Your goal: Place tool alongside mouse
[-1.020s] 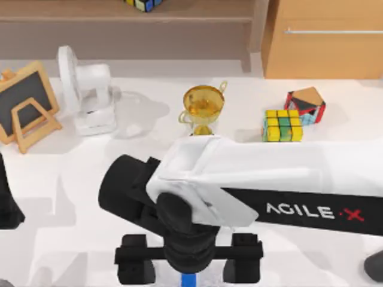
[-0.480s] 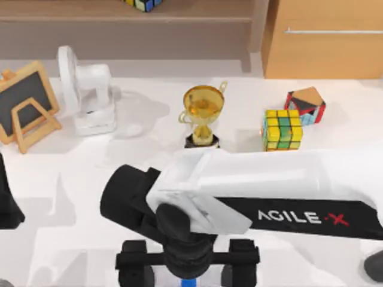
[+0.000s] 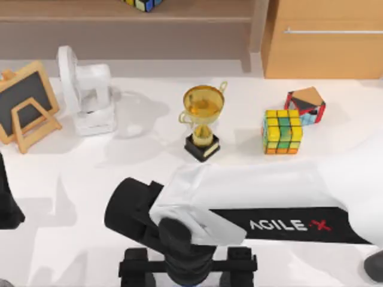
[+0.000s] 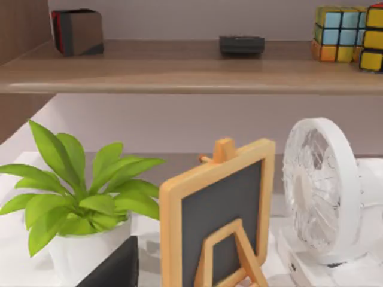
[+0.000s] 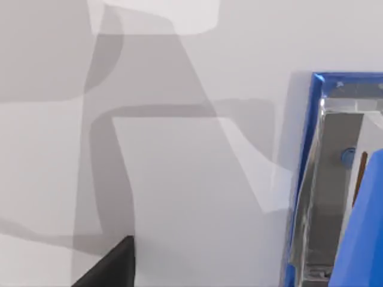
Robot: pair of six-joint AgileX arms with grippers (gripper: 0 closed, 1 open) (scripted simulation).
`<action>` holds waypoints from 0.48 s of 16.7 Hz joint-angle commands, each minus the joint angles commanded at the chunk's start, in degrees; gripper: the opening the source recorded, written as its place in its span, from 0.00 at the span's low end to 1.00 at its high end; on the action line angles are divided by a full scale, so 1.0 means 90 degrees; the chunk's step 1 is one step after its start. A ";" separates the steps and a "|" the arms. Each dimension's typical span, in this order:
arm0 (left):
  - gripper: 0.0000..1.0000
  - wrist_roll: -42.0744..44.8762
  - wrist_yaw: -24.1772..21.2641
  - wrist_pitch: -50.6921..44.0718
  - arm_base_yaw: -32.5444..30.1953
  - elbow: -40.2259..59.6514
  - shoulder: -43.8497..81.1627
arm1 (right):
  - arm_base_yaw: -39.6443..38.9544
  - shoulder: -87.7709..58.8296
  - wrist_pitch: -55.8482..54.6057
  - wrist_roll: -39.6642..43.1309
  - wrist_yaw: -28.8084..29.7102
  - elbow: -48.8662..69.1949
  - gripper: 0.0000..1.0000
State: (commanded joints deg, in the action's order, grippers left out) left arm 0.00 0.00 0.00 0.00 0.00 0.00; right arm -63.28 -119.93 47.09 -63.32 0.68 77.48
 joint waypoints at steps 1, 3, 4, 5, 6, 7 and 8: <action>1.00 0.0000 0.0000 0.0000 0.0000 0.0000 0.0000 | 0.0000 0.0000 0.0000 0.0000 0.0000 0.0000 0.92; 1.00 0.0000 0.0000 0.0000 0.0000 0.0000 0.0000 | 0.0000 0.0000 0.0000 0.0000 0.0000 0.0000 0.77; 1.00 0.0000 0.0000 0.0000 0.0000 0.0000 0.0000 | 0.0000 0.0000 0.0000 0.0000 0.0000 0.0000 0.70; 1.00 0.0000 0.0000 0.0000 0.0000 0.0000 0.0000 | 0.0000 0.0000 0.0000 0.0000 0.0000 0.0000 0.62; 1.00 0.0000 0.0000 0.0000 0.0000 0.0000 0.0000 | 0.0000 0.0000 0.0000 0.0000 0.0000 0.0000 0.55; 1.00 0.0000 0.0000 0.0000 0.0000 0.0000 0.0000 | 0.0000 0.0000 0.0000 0.0000 0.0000 0.0000 0.47; 1.00 0.0000 0.0000 0.0000 0.0000 0.0000 0.0000 | 0.0000 0.0000 0.0000 0.0000 0.0000 0.0000 0.40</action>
State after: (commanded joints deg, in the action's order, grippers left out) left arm 0.00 0.00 0.00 0.00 0.00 0.00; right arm -63.28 -119.93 47.09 -63.32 0.68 77.48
